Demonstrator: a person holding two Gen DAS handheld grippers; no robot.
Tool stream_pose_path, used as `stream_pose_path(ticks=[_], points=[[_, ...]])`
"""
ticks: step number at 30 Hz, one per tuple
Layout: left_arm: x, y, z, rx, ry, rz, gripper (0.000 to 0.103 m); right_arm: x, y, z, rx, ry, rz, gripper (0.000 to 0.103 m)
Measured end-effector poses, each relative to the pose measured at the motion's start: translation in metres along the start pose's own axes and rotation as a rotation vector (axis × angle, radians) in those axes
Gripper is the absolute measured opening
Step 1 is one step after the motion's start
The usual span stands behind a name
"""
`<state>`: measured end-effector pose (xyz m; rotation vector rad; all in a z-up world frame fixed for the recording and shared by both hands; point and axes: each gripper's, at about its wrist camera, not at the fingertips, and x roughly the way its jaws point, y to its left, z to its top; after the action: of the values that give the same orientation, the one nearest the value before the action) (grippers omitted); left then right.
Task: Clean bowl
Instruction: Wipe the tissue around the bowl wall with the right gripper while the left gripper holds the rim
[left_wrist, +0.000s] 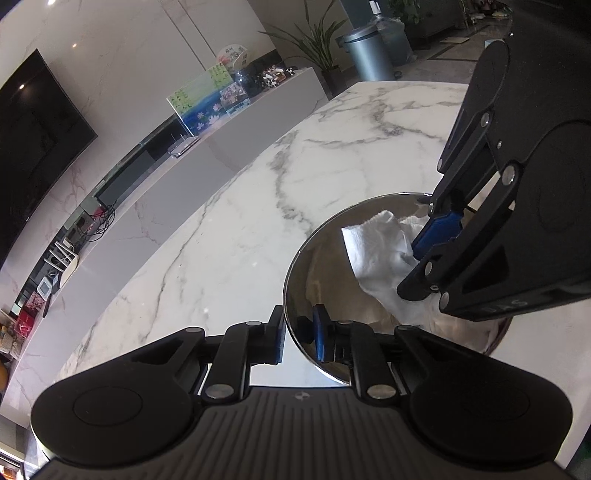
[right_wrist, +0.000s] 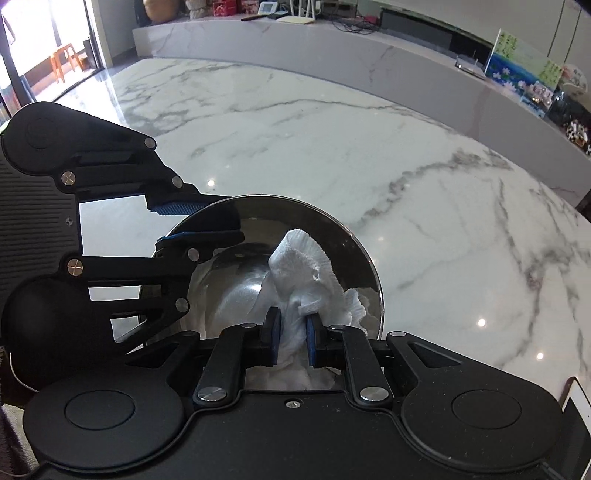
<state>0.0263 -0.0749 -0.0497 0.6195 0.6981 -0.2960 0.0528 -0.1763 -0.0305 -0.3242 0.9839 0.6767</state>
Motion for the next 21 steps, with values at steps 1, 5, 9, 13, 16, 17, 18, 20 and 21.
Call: stream_pose_path(ticks=[1, 5, 9, 13, 16, 17, 18, 20, 21], points=[[0.000, 0.001, 0.000, -0.002, 0.003, 0.003, 0.014, -0.004, -0.004, -0.001, 0.020, -0.015, 0.021, 0.014], [0.002, 0.004, -0.001, -0.021, 0.015, 0.001, 0.014, -0.018, -0.014, -0.002, 0.066, -0.048, 0.075, 0.037], [0.002, 0.004, -0.002, -0.025, 0.022, 0.002, 0.014, -0.019, -0.012, -0.003, 0.056, -0.013, 0.108, 0.043], [0.002, 0.005, -0.002, -0.031, 0.026, -0.005, 0.014, -0.014, -0.009, -0.004, 0.053, 0.009, 0.118, 0.042], [0.001, 0.005, -0.003, -0.030, 0.030, -0.006, 0.014, -0.010, -0.006, -0.004, 0.037, 0.016, 0.109, 0.036], [0.001, 0.005, -0.003, -0.032, 0.031, -0.009, 0.014, -0.008, -0.005, -0.003, 0.033, 0.023, 0.124, 0.017], [0.002, 0.005, -0.003, -0.034, 0.033, -0.013, 0.014, -0.004, -0.004, -0.003, 0.043, 0.034, 0.155, 0.013], [0.001, 0.005, -0.004, -0.035, 0.035, -0.016, 0.015, 0.000, 0.001, -0.002, 0.029, 0.045, 0.156, 0.012], [0.001, 0.005, -0.004, -0.034, 0.035, -0.017, 0.015, 0.001, 0.002, -0.001, 0.028, 0.047, 0.161, 0.009]])
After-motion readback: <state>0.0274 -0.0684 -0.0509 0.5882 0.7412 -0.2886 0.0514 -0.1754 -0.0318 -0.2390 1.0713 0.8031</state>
